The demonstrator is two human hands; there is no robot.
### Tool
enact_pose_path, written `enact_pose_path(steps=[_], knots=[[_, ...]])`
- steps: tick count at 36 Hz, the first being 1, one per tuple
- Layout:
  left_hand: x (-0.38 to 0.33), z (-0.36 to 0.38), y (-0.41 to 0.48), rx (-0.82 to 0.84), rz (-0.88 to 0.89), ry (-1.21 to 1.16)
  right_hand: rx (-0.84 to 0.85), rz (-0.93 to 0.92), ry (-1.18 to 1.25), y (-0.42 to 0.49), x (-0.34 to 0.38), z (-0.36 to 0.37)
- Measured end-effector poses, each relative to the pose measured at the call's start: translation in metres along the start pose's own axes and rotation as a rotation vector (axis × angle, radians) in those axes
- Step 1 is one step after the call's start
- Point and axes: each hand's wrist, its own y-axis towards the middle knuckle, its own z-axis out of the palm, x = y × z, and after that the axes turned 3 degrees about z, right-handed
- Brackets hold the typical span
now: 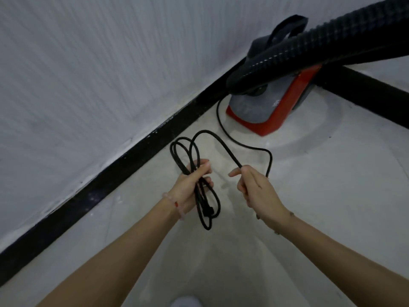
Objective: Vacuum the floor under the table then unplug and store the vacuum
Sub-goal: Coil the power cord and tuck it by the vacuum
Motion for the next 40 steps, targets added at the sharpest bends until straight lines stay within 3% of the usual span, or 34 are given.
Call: enact_pose_path(steps=[7, 10, 17, 19, 23, 26, 28, 32, 34, 36, 38, 40], knots=[[0.013, 0.005, -0.006, 0.025, 0.047, 0.162, 0.191, -0.002, -0.340, 0.013, 0.018, 0.031], [0.015, 0.009, 0.000, -0.107, 0.025, 0.238, 0.292, -0.027, -0.429, 0.010, 0.022, 0.043], [-0.022, -0.006, 0.014, -0.200, 0.133, -0.101, 0.321, 0.005, -0.120, -0.001, 0.007, 0.025], [-0.033, -0.015, 0.016, -0.197, 0.160, -0.180, 0.345, -0.054, -0.240, -0.006, -0.007, 0.014], [-0.042, -0.023, 0.015, -0.121, 0.134, -0.332, 0.444, -0.296, -0.864, 0.002, -0.034, -0.004], [-0.042, -0.025, 0.013, -0.045, 0.067, -0.422, 0.352, -0.320, -1.000, 0.013, -0.049, -0.016], [-0.040, -0.027, 0.012, -0.006, 0.028, -0.442, 0.193, -0.267, -0.830, 0.017, -0.051, -0.022], [-0.033, -0.035, 0.008, 0.047, -0.036, -0.385, -0.327, -0.008, -0.208, 0.016, -0.041, -0.029], [-0.030, -0.035, 0.005, 0.069, -0.081, -0.337, -0.329, 0.261, 0.042, 0.017, -0.036, -0.028], [-0.024, -0.034, 0.004, 0.077, -0.121, -0.309, -0.219, 0.520, 0.360, 0.018, -0.034, -0.023], [-0.017, -0.031, 0.002, 0.074, -0.152, -0.268, -0.093, 0.610, 0.589, 0.017, -0.029, -0.015], [-0.009, -0.027, 0.000, 0.074, -0.177, -0.190, -0.016, 0.561, 0.613, 0.014, -0.025, -0.006]])
